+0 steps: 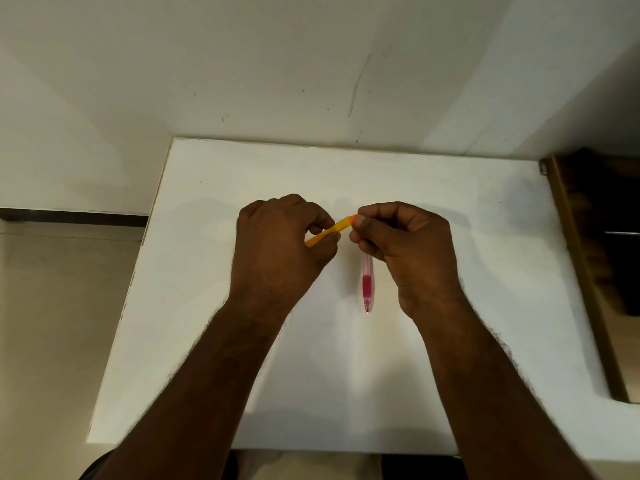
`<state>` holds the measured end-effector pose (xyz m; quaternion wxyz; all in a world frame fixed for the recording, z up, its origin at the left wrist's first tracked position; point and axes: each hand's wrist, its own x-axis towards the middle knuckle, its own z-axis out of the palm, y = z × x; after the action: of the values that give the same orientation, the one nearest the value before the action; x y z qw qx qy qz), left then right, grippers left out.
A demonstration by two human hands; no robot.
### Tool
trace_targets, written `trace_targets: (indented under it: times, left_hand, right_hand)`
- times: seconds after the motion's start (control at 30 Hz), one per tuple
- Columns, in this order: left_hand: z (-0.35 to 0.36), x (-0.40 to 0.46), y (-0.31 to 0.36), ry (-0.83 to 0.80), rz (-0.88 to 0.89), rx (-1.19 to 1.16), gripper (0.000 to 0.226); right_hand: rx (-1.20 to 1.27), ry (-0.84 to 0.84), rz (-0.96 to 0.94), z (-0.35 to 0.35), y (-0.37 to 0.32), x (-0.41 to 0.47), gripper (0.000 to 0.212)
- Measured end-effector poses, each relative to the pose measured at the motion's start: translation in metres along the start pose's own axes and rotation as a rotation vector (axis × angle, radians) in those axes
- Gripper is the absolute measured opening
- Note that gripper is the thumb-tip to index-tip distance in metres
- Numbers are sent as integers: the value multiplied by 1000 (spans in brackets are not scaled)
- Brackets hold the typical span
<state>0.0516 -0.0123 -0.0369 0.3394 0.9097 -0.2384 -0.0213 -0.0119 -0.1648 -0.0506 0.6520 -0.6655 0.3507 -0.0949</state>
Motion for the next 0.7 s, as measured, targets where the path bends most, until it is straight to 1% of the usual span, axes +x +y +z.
trace_targets:
  times: [0.17,0.23,0.37,0.47,0.53,0.63,0.7]
  left_hand:
    - [0,1,-1,-14,24,32,15]
    - [1,1,-1,-15,27,38,15]
    - [4,-1,-2,11,-31,-3,10]
    - [8,-3,-2,13,-123,-23,8]
    - [11,-3,-2,8,-228,-8,11]
    - [15,-4,-3,5,-417,12,15]
    - [16,-4,-5,-5,-488,27,15]
  right_hand:
    - [-124,-27,-74,-3,1,2,12]
    - [-155,-41,-85,-2,2,2,10]
    - [-168,-66,-84,-1,2,1,11]
    - [-160,-100,-72,0,2,0,16]
    - [-212,-114,-94,3,2,-1,20]
    - [-310,-84,-158,7,2,-3,22]
    - [-361,-35,-175,6,1,-2,22]
